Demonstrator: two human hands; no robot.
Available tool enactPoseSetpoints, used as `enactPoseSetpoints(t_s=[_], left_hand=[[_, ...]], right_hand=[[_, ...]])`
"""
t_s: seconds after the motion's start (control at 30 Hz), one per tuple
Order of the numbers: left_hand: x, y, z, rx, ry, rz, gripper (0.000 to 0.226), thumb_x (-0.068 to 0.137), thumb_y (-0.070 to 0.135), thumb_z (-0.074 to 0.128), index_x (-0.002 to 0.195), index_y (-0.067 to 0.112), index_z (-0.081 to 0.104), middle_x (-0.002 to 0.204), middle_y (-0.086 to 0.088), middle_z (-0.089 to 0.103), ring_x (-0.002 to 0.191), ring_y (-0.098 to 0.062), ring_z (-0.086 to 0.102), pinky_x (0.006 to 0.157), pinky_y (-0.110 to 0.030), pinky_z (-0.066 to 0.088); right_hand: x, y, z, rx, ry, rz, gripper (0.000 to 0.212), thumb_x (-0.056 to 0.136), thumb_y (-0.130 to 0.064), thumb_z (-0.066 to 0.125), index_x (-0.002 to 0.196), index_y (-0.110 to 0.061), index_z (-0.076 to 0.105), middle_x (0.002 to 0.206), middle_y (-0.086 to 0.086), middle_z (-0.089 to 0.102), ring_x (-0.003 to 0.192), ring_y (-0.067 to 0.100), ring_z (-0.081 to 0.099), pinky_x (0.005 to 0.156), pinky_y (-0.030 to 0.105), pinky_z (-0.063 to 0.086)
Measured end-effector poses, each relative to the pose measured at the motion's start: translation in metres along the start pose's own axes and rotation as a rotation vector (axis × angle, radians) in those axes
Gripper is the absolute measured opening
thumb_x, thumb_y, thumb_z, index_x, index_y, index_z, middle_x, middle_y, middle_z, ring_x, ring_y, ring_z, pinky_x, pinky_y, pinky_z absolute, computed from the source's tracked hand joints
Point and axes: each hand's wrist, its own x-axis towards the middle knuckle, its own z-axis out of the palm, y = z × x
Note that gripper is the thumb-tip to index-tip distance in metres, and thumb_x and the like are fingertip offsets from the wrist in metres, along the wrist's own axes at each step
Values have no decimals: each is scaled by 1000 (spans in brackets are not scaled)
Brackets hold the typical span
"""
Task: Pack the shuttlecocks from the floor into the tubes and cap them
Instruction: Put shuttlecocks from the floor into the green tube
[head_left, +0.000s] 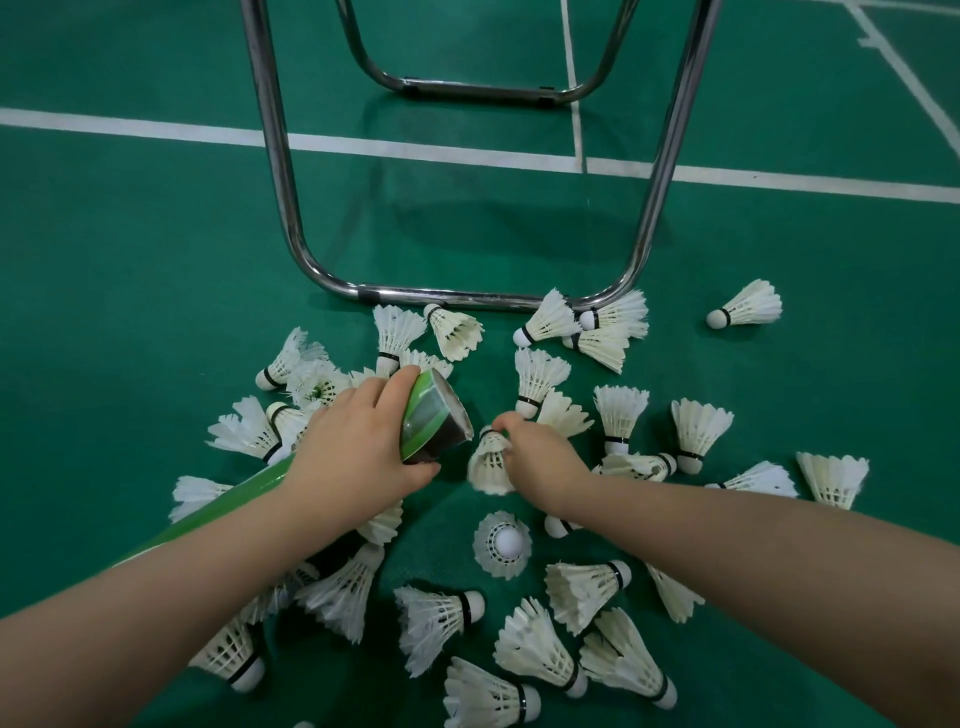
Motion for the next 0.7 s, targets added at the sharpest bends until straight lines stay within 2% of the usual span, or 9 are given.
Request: enactPoseSetpoints(t_s=[0.07,0.13,0.2,0.27,0.33,0.47,0.57,0.63,0.7], left_hand=[[-1,-1,-2,-9,10,3,93,73,56,66,145,25,15,128,2,47,112,-17,47,96,-34,42],[-1,-1,-3,-17,7,3,92,73,55,66,145,26,16,127,2,47,111,-16,47,96,-33,41],[-1,-1,-4,-21,-7,4,93,73,55,66,145,26,15,126,1,48,111,-17,47,95,-33,41],[-2,0,-3,-24,-28,6,93,72,55,66,144,26,15,125,1,48,110,-18,47,94,-34,42],[-3,1,-2,-35,-44,13,93,71,54,67,144,26,16,124,1,48,109,-18,47,94,-34,42],[-7,10,0,-31,-56,49,91,70,55,67,141,29,17,123,3,48,108,-17,46,93,-34,42],[-9,22,0,-33,-53,92,91,72,55,66,143,29,16,126,4,46,110,-16,45,95,-32,39],[-9,27,-1,-44,-46,115,92,72,55,66,143,30,14,129,6,44,113,-15,44,97,-31,36],[-9,29,-2,-47,-45,123,93,72,56,65,144,30,12,129,6,43,115,-15,43,99,-31,35]], right_hand=[[-1,1,-11,135,24,53,28,93,-6,41,118,-14,51,88,6,62,69,18,53,56,28,41],[-6,1,-27,330,46,141,14,93,-13,44,99,-15,57,74,-1,56,58,11,47,48,22,36],[-15,2,-43,612,28,240,18,93,-10,41,85,-15,56,74,1,54,59,11,48,48,18,39],[-26,6,-56,998,-36,275,21,96,-7,40,97,-10,60,86,6,61,69,13,57,56,20,48],[-36,10,-64,1177,-88,256,24,96,-3,40,102,-9,62,87,6,64,70,13,57,59,21,48],[-44,4,-65,1109,-201,190,24,94,-2,46,89,-16,65,82,2,66,73,12,56,59,19,47],[-45,-7,-64,931,-211,142,18,92,-5,47,96,-14,63,91,4,63,78,13,56,66,21,48],[-47,-14,-64,882,-211,82,12,88,-14,56,99,-18,59,93,2,63,83,15,56,72,24,47],[-48,-18,-65,894,-186,53,23,82,-23,62,104,-23,54,95,-1,62,85,15,57,74,28,47]])
